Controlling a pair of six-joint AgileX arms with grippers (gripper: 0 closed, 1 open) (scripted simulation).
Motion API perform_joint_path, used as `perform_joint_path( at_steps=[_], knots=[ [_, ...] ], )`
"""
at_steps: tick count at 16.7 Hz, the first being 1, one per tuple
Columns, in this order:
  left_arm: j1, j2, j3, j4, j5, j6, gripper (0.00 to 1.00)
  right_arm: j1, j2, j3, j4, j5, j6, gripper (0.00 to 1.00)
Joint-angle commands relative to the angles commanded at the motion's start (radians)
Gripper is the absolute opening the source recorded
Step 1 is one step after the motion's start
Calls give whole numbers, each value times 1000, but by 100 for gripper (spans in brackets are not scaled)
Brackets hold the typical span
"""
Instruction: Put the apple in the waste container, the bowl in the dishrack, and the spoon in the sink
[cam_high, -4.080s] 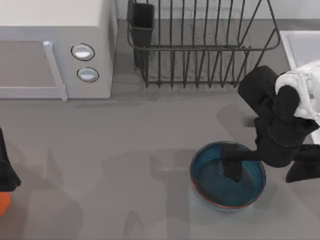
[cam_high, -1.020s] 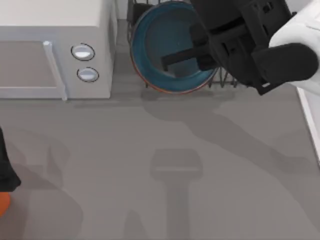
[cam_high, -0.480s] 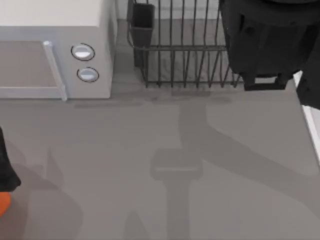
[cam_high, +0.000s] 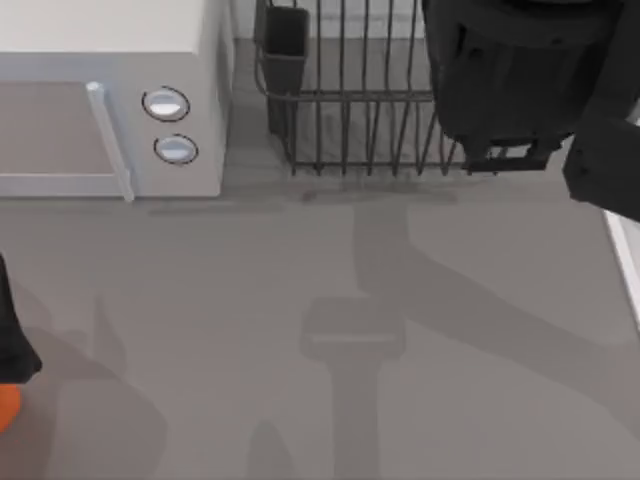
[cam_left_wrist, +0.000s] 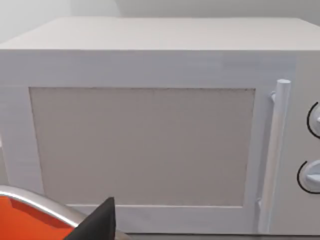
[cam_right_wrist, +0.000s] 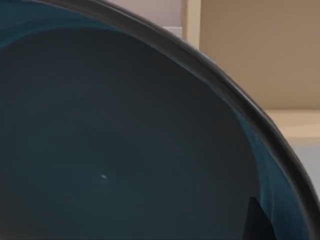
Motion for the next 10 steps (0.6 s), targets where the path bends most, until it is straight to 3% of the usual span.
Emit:
perform_joint_path(
  at_steps=[10],
  knots=[
    [0,0,0,0,0,0,100,-304,474,-78,583,-297,-14,0]
  ],
)
